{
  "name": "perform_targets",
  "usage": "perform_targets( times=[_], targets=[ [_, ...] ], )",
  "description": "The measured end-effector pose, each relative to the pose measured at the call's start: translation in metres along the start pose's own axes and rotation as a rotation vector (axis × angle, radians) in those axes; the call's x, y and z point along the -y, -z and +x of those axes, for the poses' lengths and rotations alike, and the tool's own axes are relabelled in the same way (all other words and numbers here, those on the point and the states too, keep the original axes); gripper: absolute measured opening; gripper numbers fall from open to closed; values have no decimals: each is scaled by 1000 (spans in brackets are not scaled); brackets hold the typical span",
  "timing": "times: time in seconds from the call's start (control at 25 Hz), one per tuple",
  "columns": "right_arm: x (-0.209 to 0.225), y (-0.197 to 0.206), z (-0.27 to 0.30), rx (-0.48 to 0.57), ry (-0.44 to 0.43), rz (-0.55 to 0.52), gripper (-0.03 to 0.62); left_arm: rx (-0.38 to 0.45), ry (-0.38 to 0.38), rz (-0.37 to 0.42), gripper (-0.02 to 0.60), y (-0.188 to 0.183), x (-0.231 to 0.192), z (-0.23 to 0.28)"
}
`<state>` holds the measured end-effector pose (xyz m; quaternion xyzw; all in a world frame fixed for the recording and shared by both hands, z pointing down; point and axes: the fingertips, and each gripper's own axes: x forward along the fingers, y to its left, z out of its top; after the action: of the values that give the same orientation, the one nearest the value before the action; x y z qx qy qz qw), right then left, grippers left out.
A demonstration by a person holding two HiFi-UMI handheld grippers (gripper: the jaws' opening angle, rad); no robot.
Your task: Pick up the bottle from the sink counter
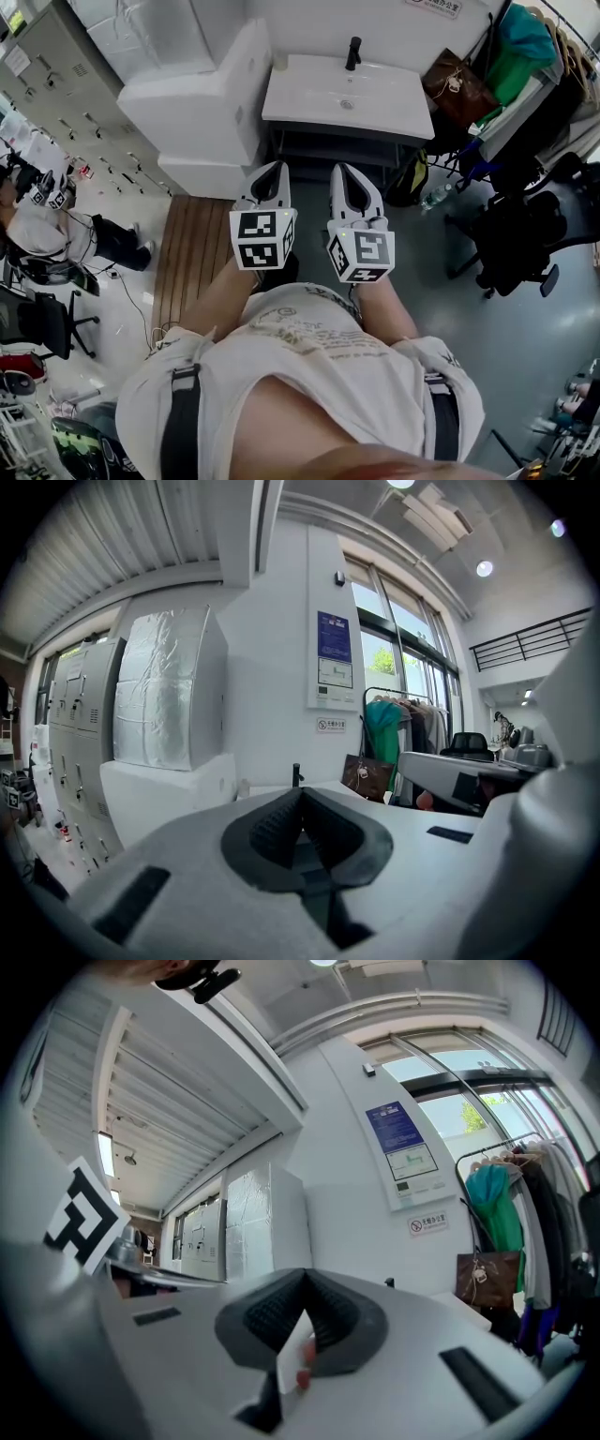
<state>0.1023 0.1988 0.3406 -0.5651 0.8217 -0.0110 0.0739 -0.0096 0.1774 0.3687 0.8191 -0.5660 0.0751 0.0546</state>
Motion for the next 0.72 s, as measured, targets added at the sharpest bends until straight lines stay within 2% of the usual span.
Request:
perform_targets(
  times=[0.72],
  targets=[
    [25,15,104,-28,2,-19,25,-27,40,-19,20,-5,-40,98]
  ],
)
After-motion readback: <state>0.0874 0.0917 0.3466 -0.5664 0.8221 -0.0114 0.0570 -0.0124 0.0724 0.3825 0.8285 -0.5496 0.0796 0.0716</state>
